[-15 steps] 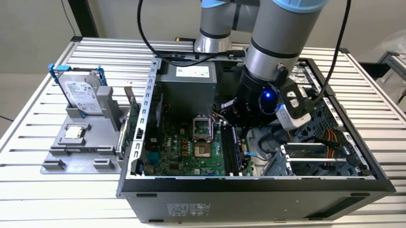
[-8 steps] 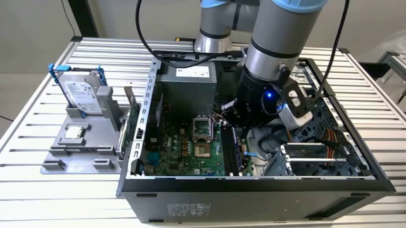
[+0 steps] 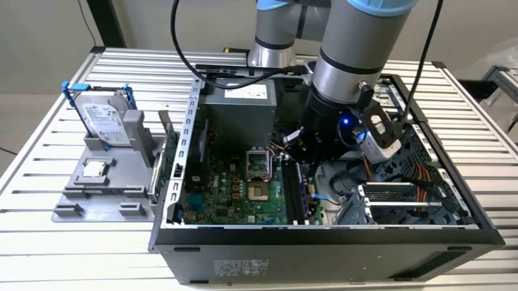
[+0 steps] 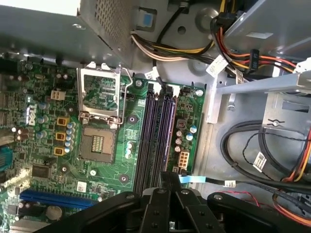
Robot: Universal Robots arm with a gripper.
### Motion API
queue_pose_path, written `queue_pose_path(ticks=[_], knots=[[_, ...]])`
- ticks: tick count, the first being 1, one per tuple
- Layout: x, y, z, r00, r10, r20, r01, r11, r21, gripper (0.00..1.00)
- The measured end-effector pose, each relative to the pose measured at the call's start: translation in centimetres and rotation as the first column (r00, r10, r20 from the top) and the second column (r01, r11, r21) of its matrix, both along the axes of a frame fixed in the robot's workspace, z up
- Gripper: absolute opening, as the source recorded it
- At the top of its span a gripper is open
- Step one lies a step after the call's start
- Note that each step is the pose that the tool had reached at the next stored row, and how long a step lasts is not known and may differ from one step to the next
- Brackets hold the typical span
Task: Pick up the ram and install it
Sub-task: 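Press down the ram until it locks into place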
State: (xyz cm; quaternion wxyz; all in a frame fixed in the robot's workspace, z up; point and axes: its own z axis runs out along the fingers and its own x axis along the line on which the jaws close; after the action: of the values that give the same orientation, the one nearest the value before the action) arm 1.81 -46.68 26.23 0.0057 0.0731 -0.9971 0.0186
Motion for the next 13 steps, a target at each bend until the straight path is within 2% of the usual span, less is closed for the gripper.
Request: queue_pose_path(ticks=[6, 13], knots=[[0.00, 0.00, 0.00, 0.9980, 0.063, 0.0000, -0.063, 0.9980, 0.0000, 0.00], [0.00, 0.00, 0.00, 0.9911, 0.133, 0.0000, -0.133, 0.9911, 0.0000, 0.00]])
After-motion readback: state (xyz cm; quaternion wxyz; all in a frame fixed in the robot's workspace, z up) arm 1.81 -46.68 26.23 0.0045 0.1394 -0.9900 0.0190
